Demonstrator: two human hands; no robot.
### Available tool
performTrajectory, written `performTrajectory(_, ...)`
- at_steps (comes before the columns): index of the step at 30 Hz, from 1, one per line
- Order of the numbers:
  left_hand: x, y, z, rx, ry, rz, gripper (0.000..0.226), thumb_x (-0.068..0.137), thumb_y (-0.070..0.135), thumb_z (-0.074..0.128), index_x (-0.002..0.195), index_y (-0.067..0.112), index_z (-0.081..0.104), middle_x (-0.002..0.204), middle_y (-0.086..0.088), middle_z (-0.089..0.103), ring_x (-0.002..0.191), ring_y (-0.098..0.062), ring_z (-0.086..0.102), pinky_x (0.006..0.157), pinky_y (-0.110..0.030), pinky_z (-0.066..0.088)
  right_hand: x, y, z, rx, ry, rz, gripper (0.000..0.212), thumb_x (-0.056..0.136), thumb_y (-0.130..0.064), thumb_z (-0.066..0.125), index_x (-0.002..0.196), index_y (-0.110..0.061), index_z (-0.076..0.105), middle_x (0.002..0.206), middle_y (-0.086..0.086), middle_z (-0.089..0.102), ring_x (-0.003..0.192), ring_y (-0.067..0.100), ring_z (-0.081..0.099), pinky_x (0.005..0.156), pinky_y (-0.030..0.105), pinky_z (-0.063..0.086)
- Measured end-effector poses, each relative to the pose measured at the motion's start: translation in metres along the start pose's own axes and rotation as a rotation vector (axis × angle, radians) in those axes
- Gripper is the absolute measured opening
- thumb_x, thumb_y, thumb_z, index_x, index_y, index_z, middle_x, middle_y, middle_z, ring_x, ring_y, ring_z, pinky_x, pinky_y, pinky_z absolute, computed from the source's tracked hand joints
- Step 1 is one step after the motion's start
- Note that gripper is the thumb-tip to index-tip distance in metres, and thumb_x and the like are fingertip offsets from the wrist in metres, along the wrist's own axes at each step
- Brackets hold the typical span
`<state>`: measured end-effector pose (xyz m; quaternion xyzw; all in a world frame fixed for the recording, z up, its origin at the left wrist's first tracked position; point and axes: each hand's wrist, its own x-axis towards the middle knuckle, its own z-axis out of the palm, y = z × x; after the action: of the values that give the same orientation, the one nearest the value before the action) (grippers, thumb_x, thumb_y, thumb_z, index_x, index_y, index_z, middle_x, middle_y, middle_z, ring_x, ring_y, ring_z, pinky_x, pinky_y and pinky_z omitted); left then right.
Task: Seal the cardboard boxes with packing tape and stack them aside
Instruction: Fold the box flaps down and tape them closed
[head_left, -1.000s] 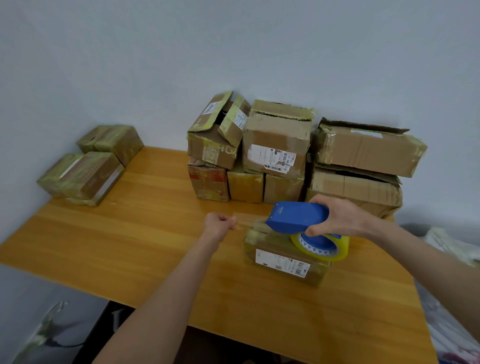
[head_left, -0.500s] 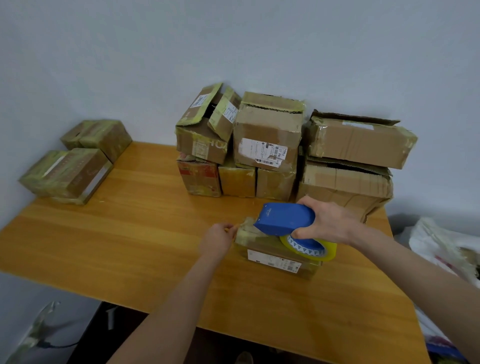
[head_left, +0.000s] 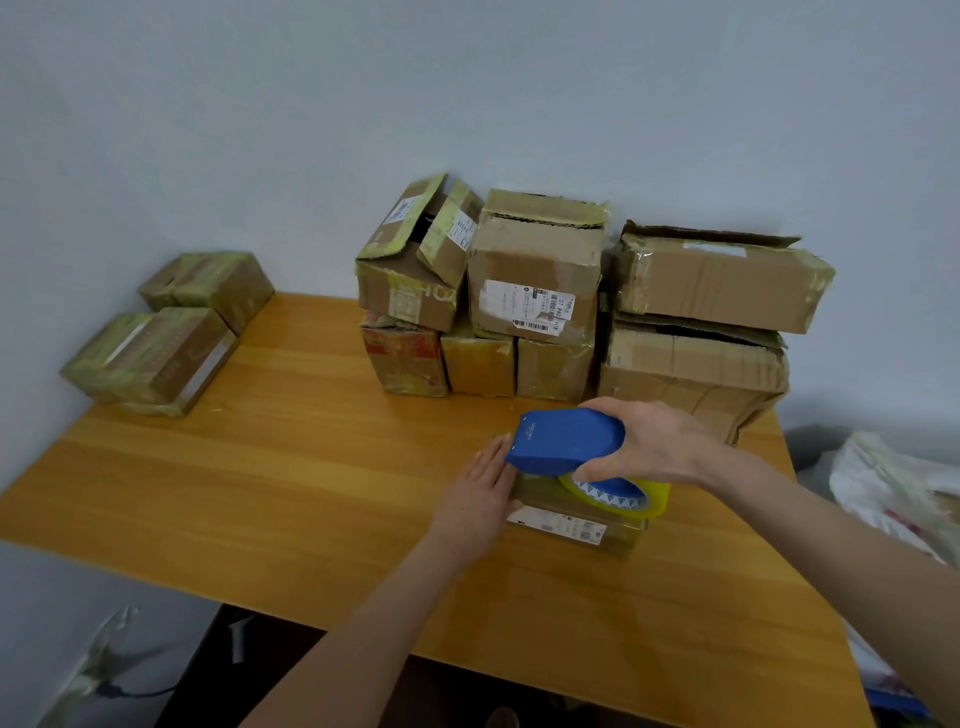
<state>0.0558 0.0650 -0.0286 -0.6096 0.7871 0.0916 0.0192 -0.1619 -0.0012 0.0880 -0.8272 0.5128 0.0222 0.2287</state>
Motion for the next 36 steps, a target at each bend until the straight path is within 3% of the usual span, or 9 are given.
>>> performTrajectory(7,0.004,-0.004,-0.001,0.084,-0.064,-0.013,0.064,0.104,0.035,0.030,0.152,0.015,-0.008,0.159,-0.004,-0.016,0.146,-0.015,-0.017,0.121,-0.033,-0.002,-0.003,0.007,-0.012,0.011,-0.042,0.006,0.071,0.070,-0.064,0.069,0.131,-0.040,0.042,0.109,-0.012,0.057,0.096,0.014,0.057,0.077,0.034,0.054)
performTrajectory(12,0.003,-0.002,-0.003,0.054,-0.060,-0.021,0.067,0.102,0.047,0.023,0.151,0.014,-0.008,0.159,-0.004,-0.015,0.146,-0.015,-0.015,0.121,-0.035,-0.002,-0.018,0.036,-0.029,0.036,-0.102,0.093,0.086,0.044,-0.075,0.056,0.124,-0.043,0.049,0.103,-0.016,0.060,0.093,0.012,0.059,0.082,0.040,0.055)
performTrajectory(17,0.005,0.024,-0.004,0.107,-0.016,-0.095,0.064,0.101,0.049,0.010,0.151,0.011,-0.007,0.154,-0.002,-0.017,0.147,-0.020,-0.012,0.121,-0.038,-0.006,-0.015,0.032,-0.012,-0.013,-0.065,0.079,0.068,0.066,-0.063,0.066,0.127,-0.040,0.047,0.106,-0.012,0.060,0.093,0.016,0.060,0.080,0.038,0.055)
performTrajectory(21,0.007,0.029,0.005,0.071,0.006,0.006,0.063,0.089,0.052,-0.011,0.144,0.023,-0.016,0.152,0.002,-0.021,0.147,-0.022,-0.012,0.116,-0.036,-0.014,-0.013,0.026,-0.005,-0.046,-0.035,0.061,0.064,0.072,-0.057,0.068,0.128,-0.036,0.048,0.106,-0.010,0.061,0.092,0.016,0.060,0.078,0.035,0.054)
performTrajectory(25,0.008,0.003,-0.002,0.125,-0.030,-0.060,0.058,0.103,0.043,0.016,0.151,0.021,-0.011,0.159,0.000,-0.017,0.146,-0.017,-0.018,0.120,-0.035,-0.006,-0.010,0.023,-0.008,0.002,0.013,0.048,0.064,0.071,-0.055,0.071,0.128,-0.034,0.048,0.107,-0.009,0.061,0.092,0.015,0.059,0.075,0.030,0.053)
performTrajectory(30,0.006,0.018,-0.007,0.073,-0.053,-0.034,0.067,0.101,0.050,0.019,0.149,0.017,-0.013,0.155,-0.004,-0.025,0.144,-0.017,-0.021,0.121,-0.036,-0.006,-0.011,0.024,-0.004,0.031,-0.008,0.066,0.076,0.068,-0.062,0.070,0.133,-0.036,0.040,0.111,-0.007,0.058,0.094,0.017,0.058,0.080,0.035,0.054)
performTrajectory(36,0.003,0.020,-0.002,0.068,-0.017,-0.017,0.068,0.099,0.056,0.019,0.141,0.024,-0.024,0.152,-0.002,-0.028,0.144,-0.017,-0.022,0.119,-0.034,-0.009,-0.014,0.028,-0.004,0.014,-0.001,0.041,0.069,0.071,-0.060,0.069,0.132,-0.037,0.043,0.109,-0.010,0.058,0.094,0.015,0.057,0.077,0.034,0.055)
